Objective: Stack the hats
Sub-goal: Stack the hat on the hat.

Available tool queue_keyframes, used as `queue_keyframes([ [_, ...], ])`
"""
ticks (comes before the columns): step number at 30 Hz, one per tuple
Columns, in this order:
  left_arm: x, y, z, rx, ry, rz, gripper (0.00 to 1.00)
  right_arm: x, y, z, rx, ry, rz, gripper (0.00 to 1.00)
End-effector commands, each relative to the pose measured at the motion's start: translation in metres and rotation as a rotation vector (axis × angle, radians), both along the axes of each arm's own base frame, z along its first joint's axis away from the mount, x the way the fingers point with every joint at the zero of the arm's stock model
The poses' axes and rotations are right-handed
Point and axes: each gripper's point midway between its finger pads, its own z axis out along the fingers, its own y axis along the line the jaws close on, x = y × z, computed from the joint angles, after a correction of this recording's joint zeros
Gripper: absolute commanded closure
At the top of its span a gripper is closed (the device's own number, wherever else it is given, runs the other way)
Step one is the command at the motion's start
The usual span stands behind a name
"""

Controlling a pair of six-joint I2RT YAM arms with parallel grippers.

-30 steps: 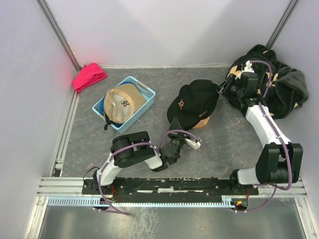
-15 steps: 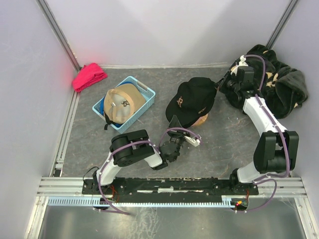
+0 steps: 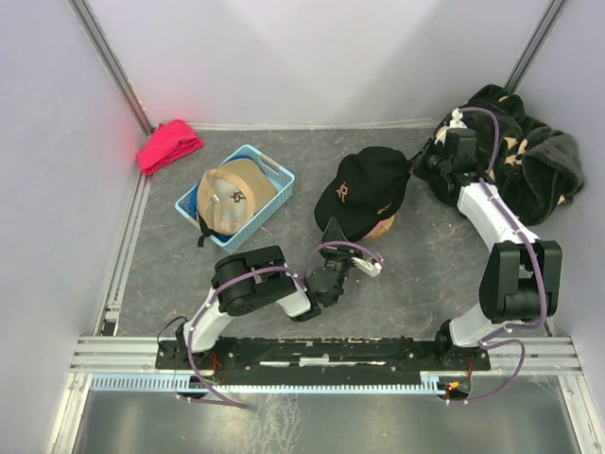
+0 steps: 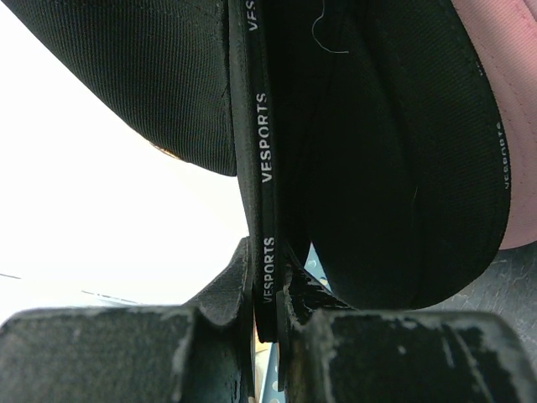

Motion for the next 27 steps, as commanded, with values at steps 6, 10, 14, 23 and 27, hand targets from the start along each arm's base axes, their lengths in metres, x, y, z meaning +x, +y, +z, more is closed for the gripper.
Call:
queue_keyframes([
  [6,-0.007,0.025,-0.031,-0.075,0.022,0.069,0.97,0.006,-0.064,-0.056,-0.203,0.059,-0.232,0.98],
  [10,-0.008,0.027,-0.038,-0.074,0.033,0.075,0.97,0.002,-0.063,-0.065,-0.209,0.078,-0.231,0.98],
  [14,-0.008,0.03,-0.043,-0.082,0.046,0.082,0.97,-0.002,-0.062,-0.072,-0.212,0.092,-0.229,0.98],
  [23,-0.012,0.036,-0.076,-0.066,0.093,0.089,0.97,-0.007,-0.059,-0.081,-0.214,0.112,-0.222,0.98],
  [27,-0.015,0.036,-0.086,-0.07,0.109,0.085,0.97,-0.009,-0.058,-0.08,-0.213,0.113,-0.219,0.98],
])
